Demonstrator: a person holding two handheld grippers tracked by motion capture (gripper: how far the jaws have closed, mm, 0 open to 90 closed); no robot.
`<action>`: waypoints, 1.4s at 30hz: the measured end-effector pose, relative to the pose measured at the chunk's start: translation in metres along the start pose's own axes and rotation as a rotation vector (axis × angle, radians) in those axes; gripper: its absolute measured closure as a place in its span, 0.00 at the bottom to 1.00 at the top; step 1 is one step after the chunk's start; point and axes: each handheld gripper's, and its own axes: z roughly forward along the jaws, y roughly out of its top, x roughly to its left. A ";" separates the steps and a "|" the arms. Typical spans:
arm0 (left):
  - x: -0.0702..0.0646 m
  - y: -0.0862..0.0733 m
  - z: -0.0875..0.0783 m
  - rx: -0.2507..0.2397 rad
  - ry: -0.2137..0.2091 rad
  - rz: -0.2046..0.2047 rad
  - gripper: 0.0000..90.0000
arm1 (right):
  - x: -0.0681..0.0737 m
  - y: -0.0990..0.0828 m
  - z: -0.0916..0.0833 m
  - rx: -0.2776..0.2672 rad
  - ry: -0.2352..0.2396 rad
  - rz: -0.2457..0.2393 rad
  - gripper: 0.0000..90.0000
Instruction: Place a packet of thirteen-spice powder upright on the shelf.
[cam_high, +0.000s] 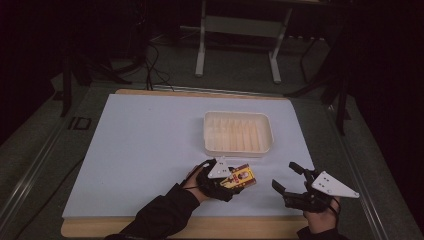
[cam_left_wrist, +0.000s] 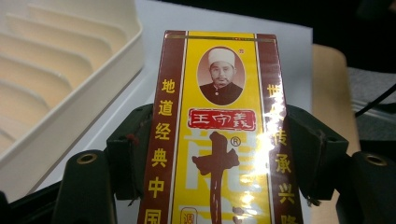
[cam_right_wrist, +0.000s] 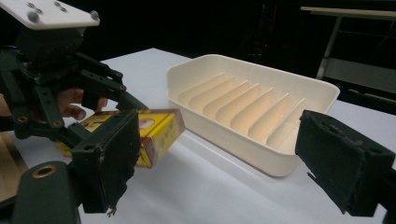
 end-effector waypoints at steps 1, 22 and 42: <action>-0.001 0.001 -0.001 -0.009 -0.004 -0.003 0.36 | 0.000 0.001 0.000 -0.004 -0.005 -0.003 0.16; -0.017 -0.001 -0.019 -0.283 0.076 -0.046 0.36 | 0.019 0.034 -0.003 -0.031 0.027 0.045 0.15; -0.028 0.000 -0.011 -0.468 0.195 -0.058 0.36 | 0.036 0.060 0.026 -0.049 0.031 0.216 0.17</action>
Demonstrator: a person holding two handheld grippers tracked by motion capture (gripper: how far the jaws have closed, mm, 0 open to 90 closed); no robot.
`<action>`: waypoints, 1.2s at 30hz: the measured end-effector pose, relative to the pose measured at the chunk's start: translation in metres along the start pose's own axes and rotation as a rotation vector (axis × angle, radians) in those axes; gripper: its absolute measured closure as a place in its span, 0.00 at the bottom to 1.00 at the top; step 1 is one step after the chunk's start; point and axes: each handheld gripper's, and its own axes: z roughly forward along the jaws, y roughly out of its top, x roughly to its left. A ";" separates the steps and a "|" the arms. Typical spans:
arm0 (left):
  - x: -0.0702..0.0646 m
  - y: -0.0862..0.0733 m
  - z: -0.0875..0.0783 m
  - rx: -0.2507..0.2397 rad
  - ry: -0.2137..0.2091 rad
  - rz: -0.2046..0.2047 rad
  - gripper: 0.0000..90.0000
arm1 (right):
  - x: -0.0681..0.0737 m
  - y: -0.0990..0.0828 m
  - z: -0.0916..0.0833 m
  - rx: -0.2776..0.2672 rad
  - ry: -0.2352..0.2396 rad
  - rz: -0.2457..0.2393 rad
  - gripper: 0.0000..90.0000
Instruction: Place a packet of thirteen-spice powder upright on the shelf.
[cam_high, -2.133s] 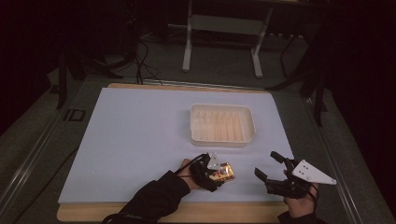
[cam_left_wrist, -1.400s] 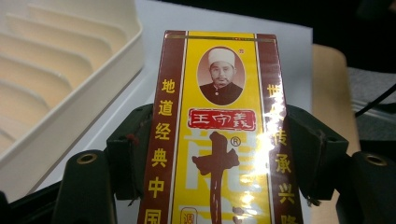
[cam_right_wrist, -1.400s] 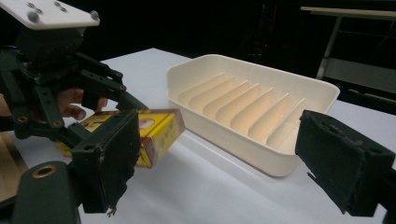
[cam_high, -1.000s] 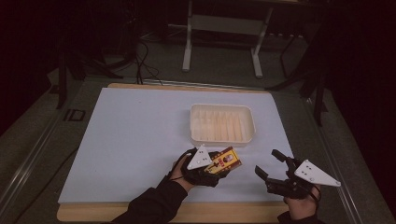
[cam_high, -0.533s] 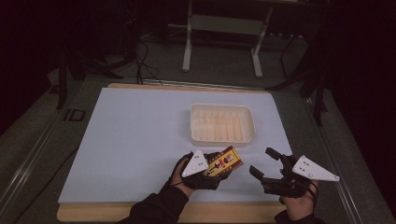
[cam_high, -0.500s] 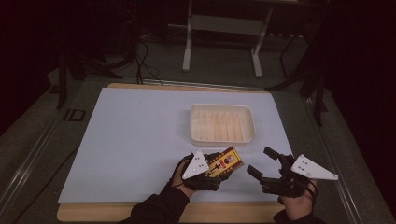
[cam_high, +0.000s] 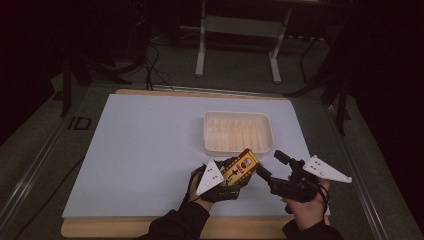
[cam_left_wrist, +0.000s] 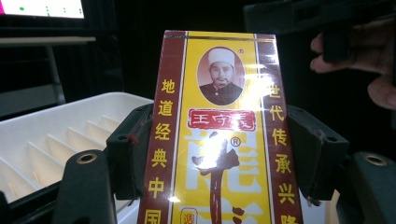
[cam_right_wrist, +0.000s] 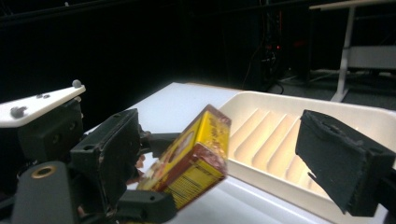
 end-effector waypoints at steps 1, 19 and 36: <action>-0.001 -0.001 0.000 -0.011 0.013 0.007 0.36 | 0.001 -0.001 0.002 -0.006 -0.007 0.010 0.19; -0.003 -0.002 0.001 -0.159 0.067 0.000 0.36 | 0.011 -0.001 0.038 0.027 0.034 0.215 0.50; -0.003 -0.002 0.004 -0.130 0.070 -0.029 0.36 | 0.021 0.006 0.048 0.076 -0.019 0.190 0.75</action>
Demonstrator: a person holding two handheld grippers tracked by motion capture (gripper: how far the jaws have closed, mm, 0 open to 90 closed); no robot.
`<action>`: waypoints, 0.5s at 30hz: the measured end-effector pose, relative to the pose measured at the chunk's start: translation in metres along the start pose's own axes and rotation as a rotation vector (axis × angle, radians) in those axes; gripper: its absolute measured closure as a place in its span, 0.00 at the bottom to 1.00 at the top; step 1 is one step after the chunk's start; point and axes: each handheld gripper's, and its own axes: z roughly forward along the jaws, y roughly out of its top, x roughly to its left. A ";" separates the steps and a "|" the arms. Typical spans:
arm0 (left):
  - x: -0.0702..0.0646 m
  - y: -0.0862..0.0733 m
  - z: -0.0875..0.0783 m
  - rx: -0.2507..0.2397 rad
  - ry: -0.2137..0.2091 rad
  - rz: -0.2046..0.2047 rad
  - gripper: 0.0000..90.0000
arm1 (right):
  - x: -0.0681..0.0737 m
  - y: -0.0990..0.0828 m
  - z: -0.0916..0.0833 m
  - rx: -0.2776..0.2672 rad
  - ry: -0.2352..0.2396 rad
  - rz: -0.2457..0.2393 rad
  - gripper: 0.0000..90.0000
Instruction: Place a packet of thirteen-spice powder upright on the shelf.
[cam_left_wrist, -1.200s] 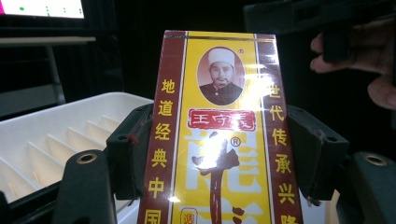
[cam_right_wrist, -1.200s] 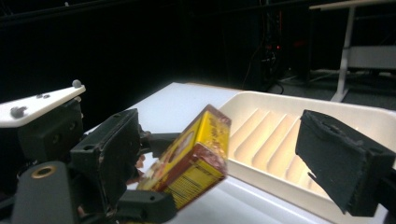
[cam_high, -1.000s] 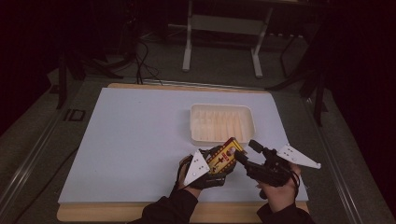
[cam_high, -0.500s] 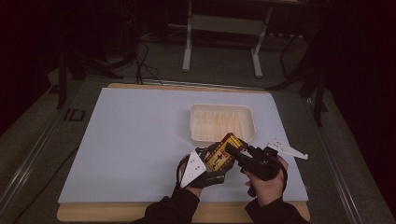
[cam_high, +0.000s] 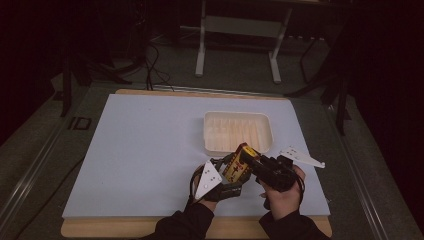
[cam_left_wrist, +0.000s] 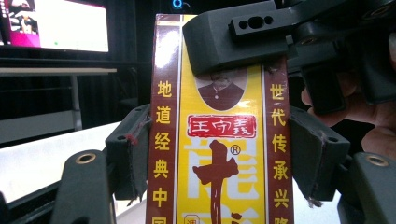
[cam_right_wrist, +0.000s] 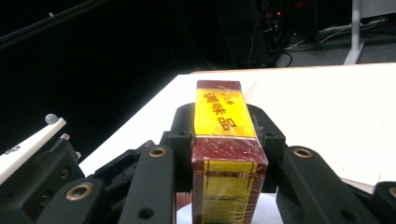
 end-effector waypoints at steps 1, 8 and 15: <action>0.001 0.001 0.000 0.002 0.001 -0.003 0.36 | 0.001 0.001 0.001 -0.002 -0.002 -0.002 0.75; 0.006 0.014 0.003 0.050 0.021 -0.068 0.23 | 0.003 0.010 0.002 -0.018 -0.023 -0.040 0.75; 0.011 0.022 -0.004 0.074 0.039 -0.043 0.19 | 0.001 0.020 0.003 -0.047 -0.064 -0.086 0.75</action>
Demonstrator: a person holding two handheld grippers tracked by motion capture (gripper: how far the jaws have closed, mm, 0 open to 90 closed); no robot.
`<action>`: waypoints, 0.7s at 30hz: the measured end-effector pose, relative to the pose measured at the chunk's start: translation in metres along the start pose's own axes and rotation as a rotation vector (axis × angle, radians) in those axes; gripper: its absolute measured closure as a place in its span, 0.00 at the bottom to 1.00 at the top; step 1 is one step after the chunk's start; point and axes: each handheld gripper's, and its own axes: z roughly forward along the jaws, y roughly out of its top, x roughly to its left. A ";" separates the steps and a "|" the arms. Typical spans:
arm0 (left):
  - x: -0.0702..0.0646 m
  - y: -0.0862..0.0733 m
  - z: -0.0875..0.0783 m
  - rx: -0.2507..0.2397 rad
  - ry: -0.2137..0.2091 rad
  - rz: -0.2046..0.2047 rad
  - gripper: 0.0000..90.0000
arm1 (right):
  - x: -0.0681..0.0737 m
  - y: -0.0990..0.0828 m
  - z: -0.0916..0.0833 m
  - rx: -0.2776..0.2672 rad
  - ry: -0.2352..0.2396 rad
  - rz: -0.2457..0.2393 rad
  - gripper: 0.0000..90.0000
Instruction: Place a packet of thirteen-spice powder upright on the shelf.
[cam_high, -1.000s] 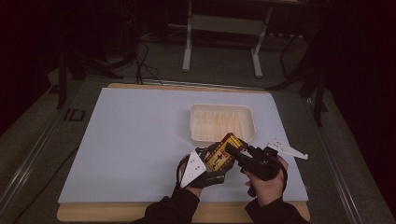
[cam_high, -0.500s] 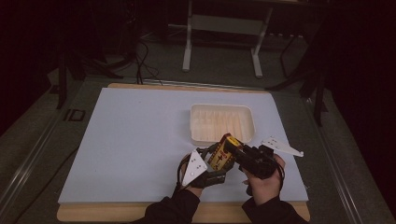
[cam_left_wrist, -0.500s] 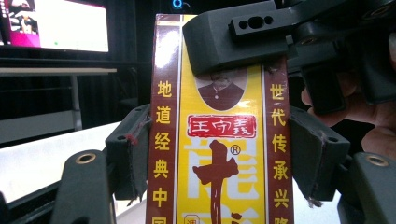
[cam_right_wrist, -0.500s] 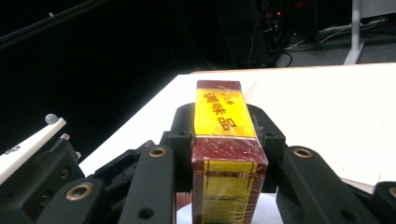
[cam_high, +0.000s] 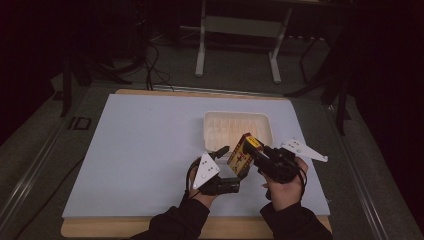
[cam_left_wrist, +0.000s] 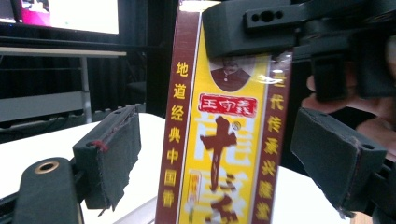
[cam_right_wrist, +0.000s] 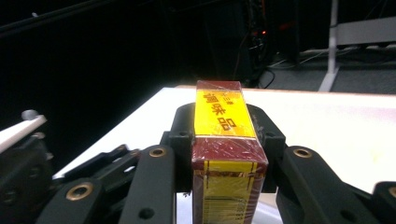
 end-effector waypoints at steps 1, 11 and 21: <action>0.001 0.000 -0.001 0.009 0.004 0.003 0.19 | 0.000 0.001 0.001 -0.004 -0.009 -0.007 0.75; 0.009 -0.006 -0.018 0.071 0.000 0.011 0.17 | -0.006 0.015 0.008 -0.043 -0.088 -0.089 0.75; 0.012 -0.012 -0.032 0.129 -0.021 0.035 0.16 | -0.022 0.038 0.015 -0.105 -0.189 -0.126 0.75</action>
